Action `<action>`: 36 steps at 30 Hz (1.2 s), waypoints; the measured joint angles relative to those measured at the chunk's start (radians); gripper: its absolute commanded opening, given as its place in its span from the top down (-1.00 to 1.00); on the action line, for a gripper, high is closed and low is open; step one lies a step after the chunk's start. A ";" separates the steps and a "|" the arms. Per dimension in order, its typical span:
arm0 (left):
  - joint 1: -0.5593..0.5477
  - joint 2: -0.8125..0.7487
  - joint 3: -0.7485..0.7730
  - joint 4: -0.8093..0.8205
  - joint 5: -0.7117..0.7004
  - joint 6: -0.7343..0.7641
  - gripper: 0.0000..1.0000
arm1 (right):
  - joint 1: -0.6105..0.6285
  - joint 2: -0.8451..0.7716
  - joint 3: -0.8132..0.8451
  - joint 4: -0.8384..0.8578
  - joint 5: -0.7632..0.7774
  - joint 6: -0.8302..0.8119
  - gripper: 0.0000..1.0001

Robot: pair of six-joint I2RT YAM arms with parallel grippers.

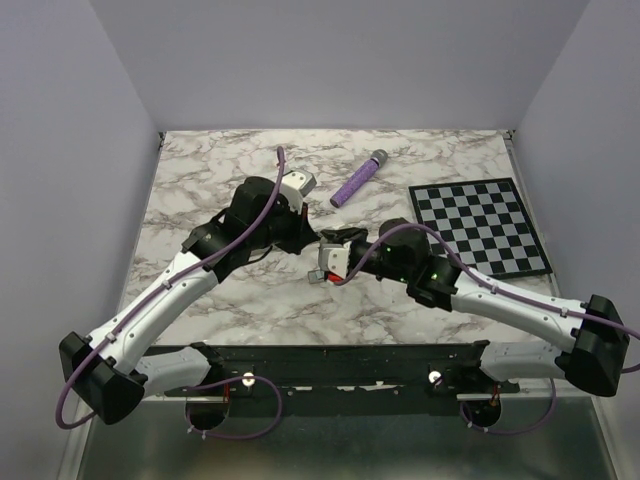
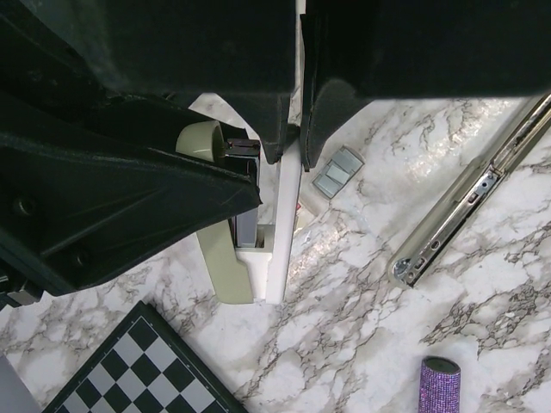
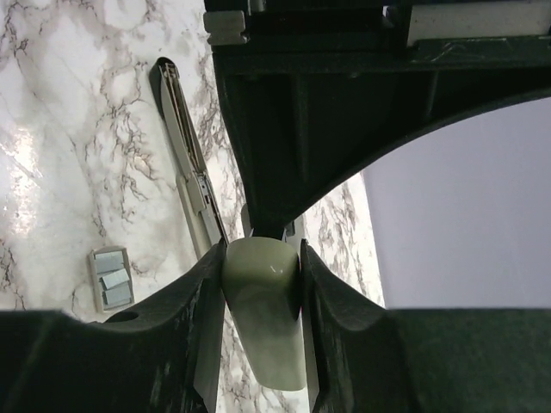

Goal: Load the staples into the stapler

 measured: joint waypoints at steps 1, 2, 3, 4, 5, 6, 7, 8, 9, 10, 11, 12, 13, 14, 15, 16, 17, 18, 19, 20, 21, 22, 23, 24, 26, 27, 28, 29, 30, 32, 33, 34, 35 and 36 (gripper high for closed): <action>0.002 0.003 0.001 -0.003 0.002 0.001 1.00 | 0.002 0.001 0.000 -0.003 0.004 -0.004 0.71; 0.005 0.005 0.001 -0.004 0.002 0.002 1.00 | 0.004 0.001 0.000 -0.005 0.007 -0.006 0.80; 0.010 0.005 0.001 -0.005 0.004 0.002 1.00 | 0.005 0.001 0.000 -0.006 0.011 -0.006 0.90; 0.022 0.005 0.001 -0.005 0.018 0.005 1.00 | 0.006 0.001 0.000 -0.005 0.017 -0.006 0.98; 0.032 0.005 0.001 -0.005 0.031 0.004 1.00 | 0.006 0.000 0.000 0.000 0.021 -0.005 0.99; 0.053 0.003 -0.002 0.000 0.062 0.004 1.00 | 0.006 -0.001 0.000 0.004 0.025 -0.002 0.99; 0.080 0.001 -0.008 0.008 0.099 0.002 1.00 | 0.007 -0.003 0.000 0.009 0.026 -0.001 0.99; 0.104 -0.003 -0.016 0.012 0.110 0.005 1.00 | 0.007 -0.010 -0.001 0.008 0.027 0.002 0.99; 0.142 -0.011 -0.029 0.018 0.136 0.005 1.00 | 0.008 -0.020 -0.005 0.006 0.028 0.008 0.99; 0.171 -0.018 -0.039 0.021 0.152 0.005 1.00 | 0.008 -0.031 -0.010 0.003 0.027 0.016 0.99; 0.209 -0.027 -0.054 0.028 0.179 0.004 1.00 | 0.007 -0.044 -0.019 0.003 0.027 0.026 0.99; 0.247 -0.040 -0.072 0.036 0.204 -0.001 1.00 | 0.006 -0.061 -0.031 0.003 0.027 0.038 0.99; 0.281 -0.050 -0.091 0.046 0.233 -0.006 1.00 | -0.002 -0.080 -0.046 0.003 0.025 0.052 0.99; 0.305 -0.058 -0.103 0.053 0.255 -0.011 1.00 | -0.010 -0.100 -0.062 0.004 0.019 0.065 0.99; 0.331 -0.066 -0.123 0.071 0.288 -0.024 1.00 | -0.019 -0.119 -0.076 0.006 0.011 0.086 0.99; 0.352 -0.075 -0.145 0.094 0.320 -0.040 1.00 | -0.032 -0.140 -0.091 0.013 -0.008 0.110 0.99; 0.369 -0.083 -0.167 0.116 0.348 -0.053 1.00 | -0.050 -0.162 -0.106 0.021 -0.033 0.135 0.99; 0.388 -0.091 -0.190 0.142 0.381 -0.074 1.00 | -0.068 -0.184 -0.124 0.035 -0.060 0.171 0.99; 0.407 -0.100 -0.220 0.177 0.417 -0.102 1.00 | -0.096 -0.214 -0.149 0.060 -0.111 0.218 0.99; 0.423 -0.109 -0.245 0.207 0.444 -0.126 1.00 | -0.122 -0.234 -0.166 0.076 -0.149 0.252 0.99; 0.441 -0.119 -0.277 0.247 0.487 -0.162 1.00 | -0.153 -0.254 -0.196 0.119 -0.216 0.328 0.99; 0.452 -0.127 -0.311 0.294 0.521 -0.201 1.00 | -0.175 -0.268 -0.201 0.127 -0.229 0.344 0.99; 0.461 -0.135 -0.341 0.336 0.549 -0.241 1.00 | -0.195 -0.278 -0.219 0.165 -0.269 0.389 0.99; 0.467 -0.140 -0.368 0.373 0.568 -0.271 1.00 | -0.212 -0.287 -0.235 0.195 -0.300 0.435 0.99; 0.476 -0.146 -0.444 0.486 0.602 -0.368 1.00 | -0.235 -0.298 -0.260 0.256 -0.356 0.514 0.99; 0.480 -0.146 -0.471 0.522 0.606 -0.399 1.00 | -0.244 -0.301 -0.272 0.297 -0.381 0.563 0.99; 0.486 -0.145 -0.514 0.591 0.618 -0.453 1.00 | -0.251 -0.301 -0.280 0.328 -0.399 0.602 0.99; 0.489 -0.142 -0.551 0.649 0.632 -0.502 1.00 | -0.257 -0.300 -0.289 0.360 -0.415 0.642 0.99; 0.489 -0.141 -0.575 0.687 0.641 -0.536 1.00 | -0.261 -0.299 -0.298 0.386 -0.426 0.674 0.99; 0.489 -0.134 -0.625 0.782 0.660 -0.615 1.00 | -0.272 -0.291 -0.313 0.462 -0.451 0.753 0.99; 0.489 -0.133 -0.640 0.817 0.663 -0.643 0.96 | -0.277 -0.285 -0.316 0.491 -0.458 0.787 0.99; 0.489 -0.133 -0.647 0.840 0.664 -0.661 0.93 | -0.282 -0.279 -0.317 0.521 -0.464 0.816 0.99; 0.489 -0.135 -0.655 0.868 0.664 -0.680 0.83 | -0.287 -0.274 -0.318 0.548 -0.470 0.840 0.99; 0.489 -0.141 -0.661 0.889 0.663 -0.694 0.74 | -0.292 -0.270 -0.320 0.573 -0.475 0.863 0.99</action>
